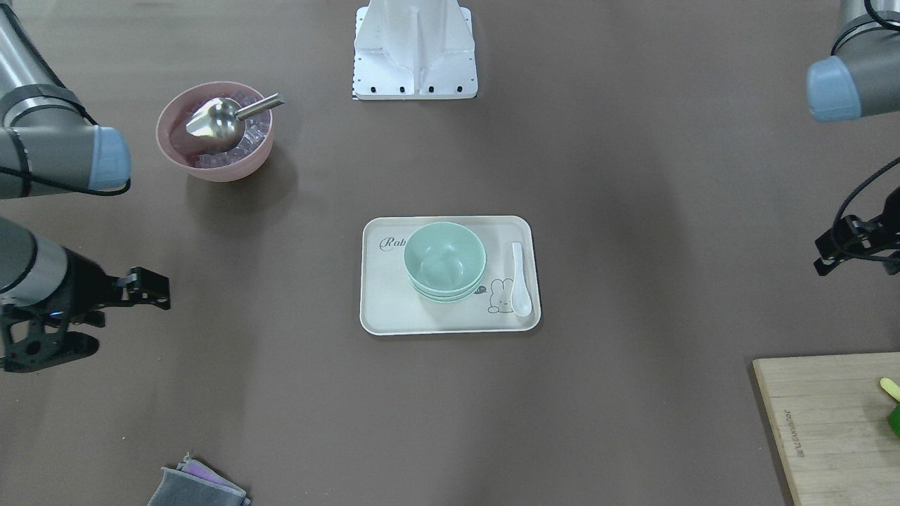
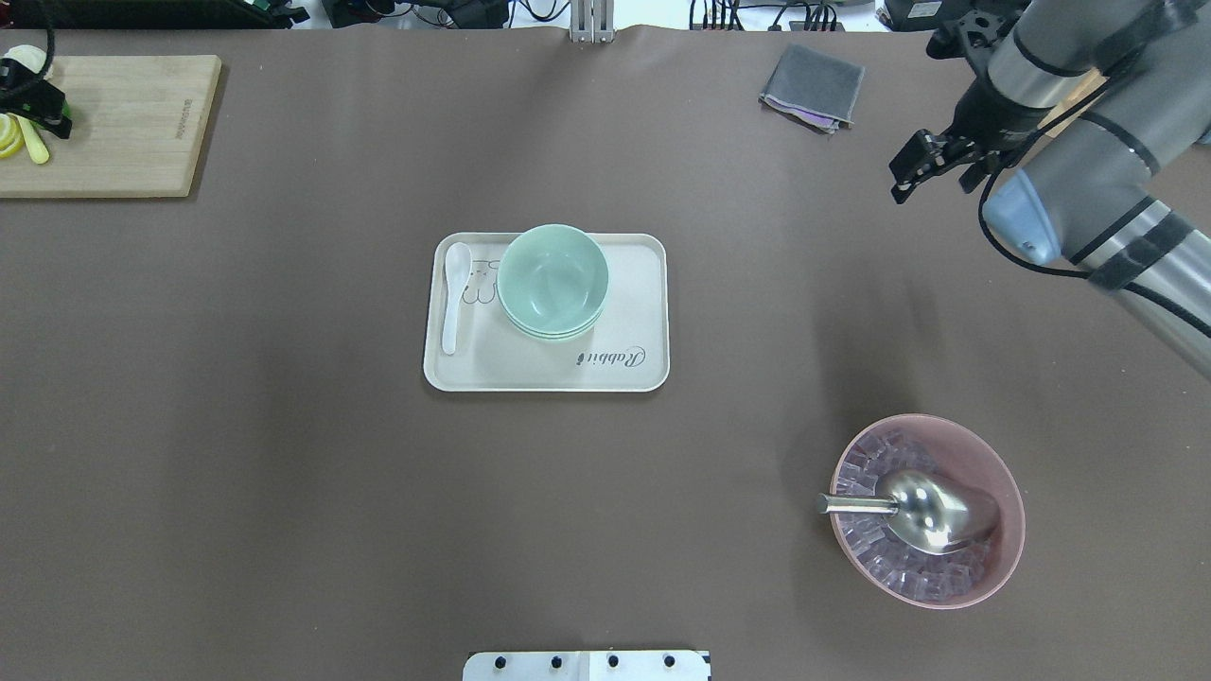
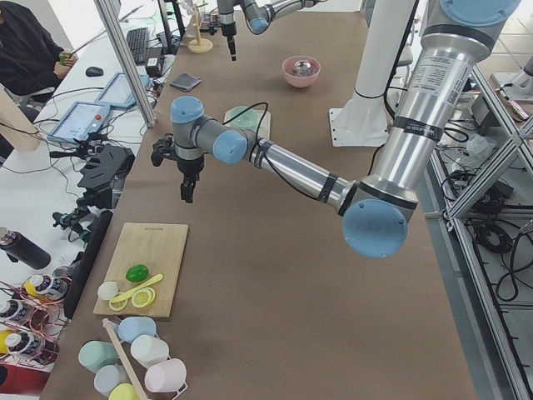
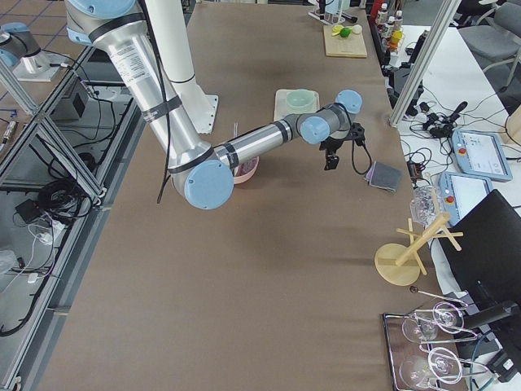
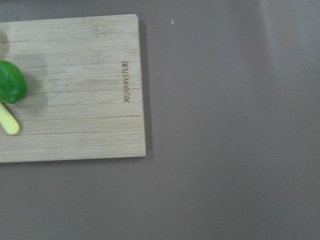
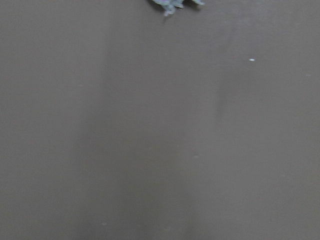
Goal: Stack green bowls together
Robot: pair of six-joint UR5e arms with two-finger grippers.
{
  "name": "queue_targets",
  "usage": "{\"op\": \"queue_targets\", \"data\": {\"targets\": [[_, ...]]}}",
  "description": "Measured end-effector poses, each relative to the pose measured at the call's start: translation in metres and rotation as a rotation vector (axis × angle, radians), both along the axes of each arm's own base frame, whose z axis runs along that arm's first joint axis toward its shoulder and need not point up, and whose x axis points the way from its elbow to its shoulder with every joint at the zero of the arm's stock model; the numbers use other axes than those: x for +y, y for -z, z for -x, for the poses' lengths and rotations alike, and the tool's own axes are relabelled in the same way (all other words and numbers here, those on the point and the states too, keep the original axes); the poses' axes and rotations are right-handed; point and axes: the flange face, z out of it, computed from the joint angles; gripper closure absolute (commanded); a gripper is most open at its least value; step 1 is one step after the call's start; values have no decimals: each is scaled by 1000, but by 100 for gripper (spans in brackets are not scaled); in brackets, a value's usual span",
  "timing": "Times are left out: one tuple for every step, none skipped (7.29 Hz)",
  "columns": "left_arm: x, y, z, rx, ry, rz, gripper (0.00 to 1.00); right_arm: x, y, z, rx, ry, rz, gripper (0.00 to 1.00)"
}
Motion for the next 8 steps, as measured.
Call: {"op": "queue_targets", "data": {"targets": [[6, -12, 16, -2, 16, 8, 2, -1, -26, -32, 22, 39, -20, 0], [13, -22, 30, -3, 34, 18, 2, 1, -55, -64, 33, 79, -53, 0], [18, -30, 41, -3, 50, 24, 2, 5, -82, -97, 41, 106, -82, 0], [21, -35, 47, -4, 59, 29, 2, 14, -111, -132, 50, 105, -83, 0], [23, -39, 50, -5, 63, 33, 2, 27, -138, -166, 59, 76, -60, 0], [24, -41, 51, -6, 64, 35, 2, 38, -153, -195, 61, 39, -44, 0], [25, -42, 52, -5, 64, 35, 2, 47, -156, -213, 57, 13, -40, 0], [25, -42, 52, -4, 65, 31, 2, 54, -159, -221, 61, -1, -37, 0]]}}
